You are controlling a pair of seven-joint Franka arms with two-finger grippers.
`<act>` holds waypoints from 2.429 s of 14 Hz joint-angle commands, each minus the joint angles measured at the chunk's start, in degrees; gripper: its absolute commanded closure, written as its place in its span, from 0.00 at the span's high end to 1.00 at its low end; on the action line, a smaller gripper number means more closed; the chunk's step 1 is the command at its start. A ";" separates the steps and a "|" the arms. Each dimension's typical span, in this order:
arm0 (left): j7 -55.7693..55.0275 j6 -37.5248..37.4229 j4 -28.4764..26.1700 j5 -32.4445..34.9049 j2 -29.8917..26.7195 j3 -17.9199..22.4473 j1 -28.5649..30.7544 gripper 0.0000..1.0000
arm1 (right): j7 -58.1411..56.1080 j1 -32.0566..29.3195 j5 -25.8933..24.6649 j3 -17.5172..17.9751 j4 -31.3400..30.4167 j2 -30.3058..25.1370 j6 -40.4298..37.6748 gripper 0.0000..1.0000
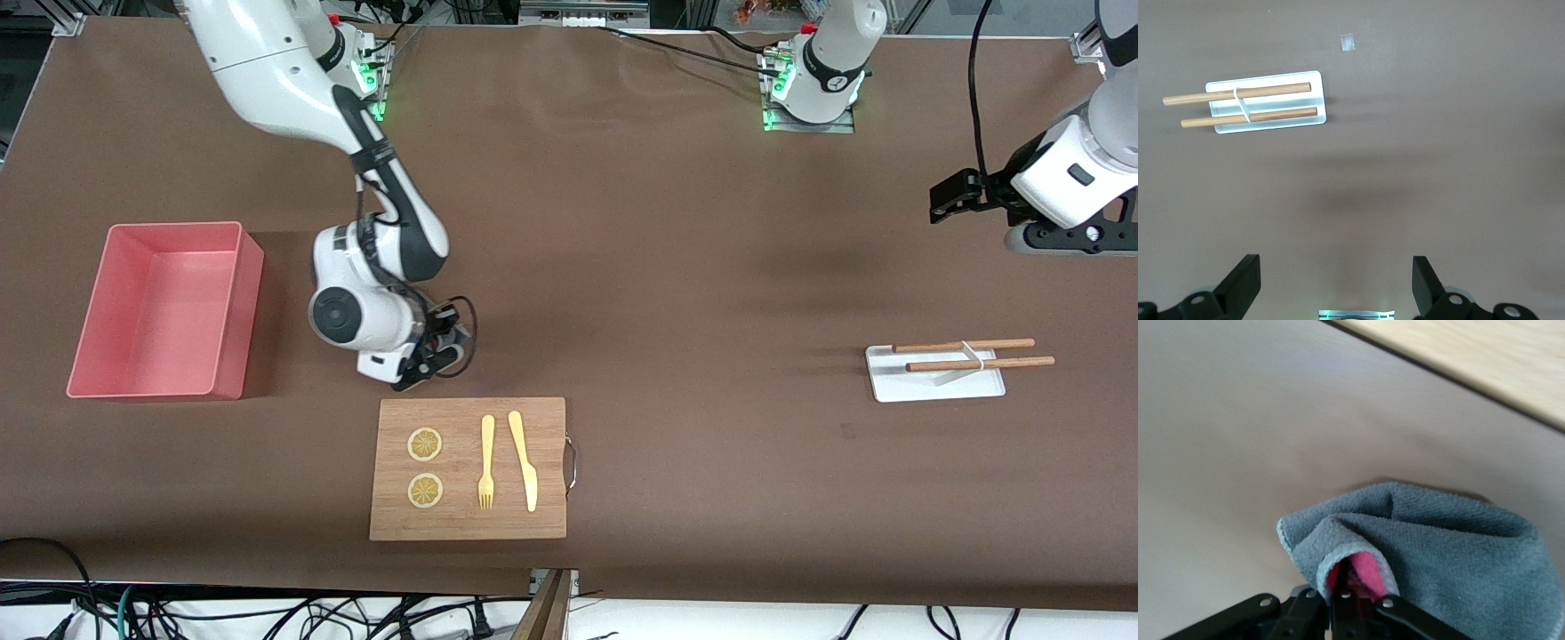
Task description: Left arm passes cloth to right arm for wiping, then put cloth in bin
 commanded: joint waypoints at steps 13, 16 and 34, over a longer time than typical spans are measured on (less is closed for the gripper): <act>10.22 2.81 -0.62 1.08 -0.93 -7.79 7.40 1.00 | 11.15 4.38 0.36 -0.27 6.92 4.91 -0.22 0.00; 13.85 3.09 -0.62 0.91 -0.93 -7.00 7.84 1.00 | -1.05 -1.68 0.09 -0.27 3.14 2.36 -0.75 0.00; 12.89 3.09 -0.53 0.65 -0.93 -7.09 7.84 1.00 | -29.66 -22.44 -11.34 0.00 -1.53 -16.70 -24.46 0.00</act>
